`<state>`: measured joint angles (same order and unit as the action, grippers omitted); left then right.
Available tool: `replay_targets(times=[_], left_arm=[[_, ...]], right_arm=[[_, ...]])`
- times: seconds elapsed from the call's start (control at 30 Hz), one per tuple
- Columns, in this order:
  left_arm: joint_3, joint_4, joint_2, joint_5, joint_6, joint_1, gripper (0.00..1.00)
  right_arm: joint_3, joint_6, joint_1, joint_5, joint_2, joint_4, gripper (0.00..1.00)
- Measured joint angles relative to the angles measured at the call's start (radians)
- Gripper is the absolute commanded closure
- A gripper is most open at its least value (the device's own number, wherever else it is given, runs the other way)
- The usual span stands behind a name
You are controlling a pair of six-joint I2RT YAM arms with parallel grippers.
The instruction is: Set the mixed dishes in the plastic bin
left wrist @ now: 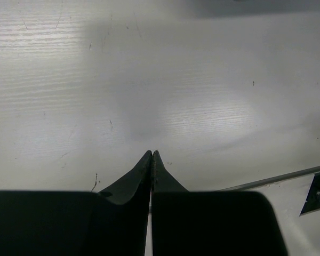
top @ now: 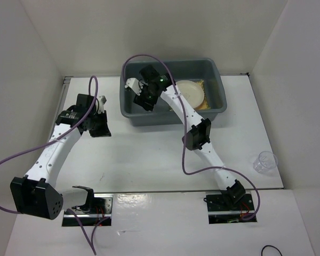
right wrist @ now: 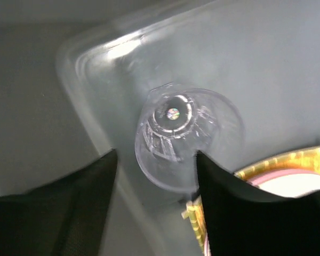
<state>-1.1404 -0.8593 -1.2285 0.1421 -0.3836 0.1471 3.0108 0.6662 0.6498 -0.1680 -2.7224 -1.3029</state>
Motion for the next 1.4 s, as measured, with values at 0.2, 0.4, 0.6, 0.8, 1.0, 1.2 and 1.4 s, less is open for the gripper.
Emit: replay_targets(times=[0.2,0.4,0.6,0.8,1.0,1.2,1.4], left_arm=[[0.000,0.000,0.011,0.013,0.015,-0.011,0.94],[0.007,0.005,0.056,0.019,0.017,-0.019,0.93],[0.023,0.008,0.095,0.045,0.017,-0.021,0.93],[0.032,0.009,0.128,0.058,0.018,-0.028,0.93],[0.035,0.014,0.141,0.080,0.018,-0.028,0.89],[0.065,0.018,0.150,0.105,0.018,-0.028,0.87],[0.067,0.016,0.159,0.115,0.018,-0.028,0.84]], right_arm=[[0.047,-0.095,0.004,0.024,0.134,-0.005,0.02],[-0.188,-0.223,0.022,0.142,0.606,0.020,0.02],[-0.883,-0.277,0.013,0.299,1.259,0.082,0.02],[-1.447,-0.242,-0.447,0.308,1.615,0.047,0.02],[-1.893,-0.115,-0.781,0.318,1.770,0.030,0.02],[-2.049,-0.022,-0.922,0.377,1.838,0.090,0.02],[-2.071,0.098,-1.120,0.388,1.658,0.224,0.02]])
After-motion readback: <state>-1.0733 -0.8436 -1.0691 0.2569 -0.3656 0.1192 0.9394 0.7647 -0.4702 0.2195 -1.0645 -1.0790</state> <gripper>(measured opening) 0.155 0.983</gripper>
